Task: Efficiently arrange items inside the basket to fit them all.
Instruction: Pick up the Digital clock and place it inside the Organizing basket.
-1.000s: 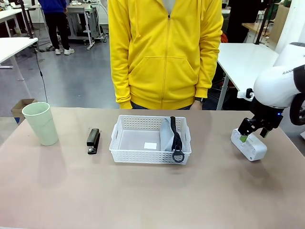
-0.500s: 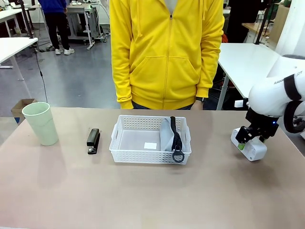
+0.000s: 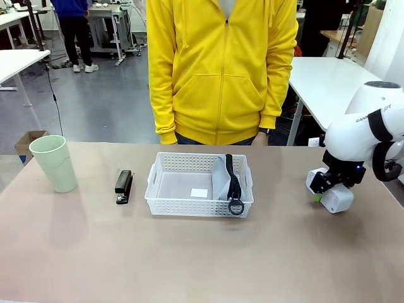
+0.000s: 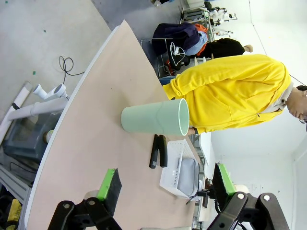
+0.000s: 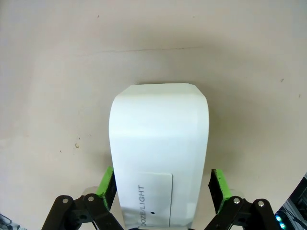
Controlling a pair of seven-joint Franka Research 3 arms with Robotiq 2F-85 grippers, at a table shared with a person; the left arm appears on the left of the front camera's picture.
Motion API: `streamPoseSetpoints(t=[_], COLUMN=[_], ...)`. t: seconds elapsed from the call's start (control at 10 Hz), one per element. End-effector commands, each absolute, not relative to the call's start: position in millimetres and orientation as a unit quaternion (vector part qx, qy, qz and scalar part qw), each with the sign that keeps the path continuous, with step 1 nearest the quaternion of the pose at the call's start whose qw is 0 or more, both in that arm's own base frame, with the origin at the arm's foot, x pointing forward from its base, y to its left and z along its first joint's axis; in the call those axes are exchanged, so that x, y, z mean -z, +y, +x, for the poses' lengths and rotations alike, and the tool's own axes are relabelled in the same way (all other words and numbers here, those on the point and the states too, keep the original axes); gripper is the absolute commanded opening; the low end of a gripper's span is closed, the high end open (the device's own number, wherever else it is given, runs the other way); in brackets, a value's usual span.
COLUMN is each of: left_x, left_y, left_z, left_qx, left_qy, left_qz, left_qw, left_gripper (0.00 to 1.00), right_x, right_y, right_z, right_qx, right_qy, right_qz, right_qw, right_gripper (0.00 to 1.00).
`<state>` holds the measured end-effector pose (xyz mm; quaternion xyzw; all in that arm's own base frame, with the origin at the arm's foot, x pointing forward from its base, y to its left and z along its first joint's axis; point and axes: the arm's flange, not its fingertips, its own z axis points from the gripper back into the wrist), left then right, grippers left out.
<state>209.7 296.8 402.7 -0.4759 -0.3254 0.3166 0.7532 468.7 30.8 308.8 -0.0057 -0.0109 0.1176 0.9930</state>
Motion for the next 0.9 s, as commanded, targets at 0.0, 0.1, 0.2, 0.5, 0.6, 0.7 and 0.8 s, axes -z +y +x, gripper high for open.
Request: streamPoseSetpoints(t=[0.0, 0.1, 0.2, 0.5, 0.6, 0.7, 0.8], left_x=[-401.3, -401.3, -401.3, -401.3, -401.3, -401.3, -401.3], left_y=[297.2, 297.2, 297.2, 297.2, 297.2, 297.2, 297.2], left_z=[210.8, 210.8, 210.8, 210.8, 210.8, 210.8, 210.8], left_qx=[-0.307, -0.307, -0.307, -0.307, -0.307, -0.307, -0.307], left_qy=[-0.338, -0.338, -0.338, -0.338, -0.338, -0.338, -0.338], left_qz=[-0.481, -0.481, -0.481, -0.481, -0.481, -0.481, -0.481], left_qw=[0.749, 0.749, 0.749, 0.749, 0.749, 0.749, 0.749], left_gripper=[1.00, 1.00, 1.00, 1.00, 1.00, 1.00, 1.00], right_x=[-309.8, -309.9, -310.0, -309.9, -310.8, -311.7, -311.4], right_y=[35.5, 36.0, 36.9, 38.3, 38.3, 38.0, 37.5], right_z=[467.7, 468.5, 468.4, 468.7, 468.1, 467.3, 466.9], right_qx=[-0.104, -0.099, -0.097, -0.092, -0.089, -0.088, -0.086], right_qy=[-0.022, -0.022, -0.023, -0.037, -0.046, -0.049, -0.050], right_qz=[-0.023, -0.020, -0.021, -0.024, -0.025, -0.023, -0.024], right_qw=[0.994, 0.995, 0.995, 0.995, 0.995, 0.995, 0.995], right_gripper=[1.00, 1.00, 1.00, 0.40, 0.00, 0.38, 0.00])
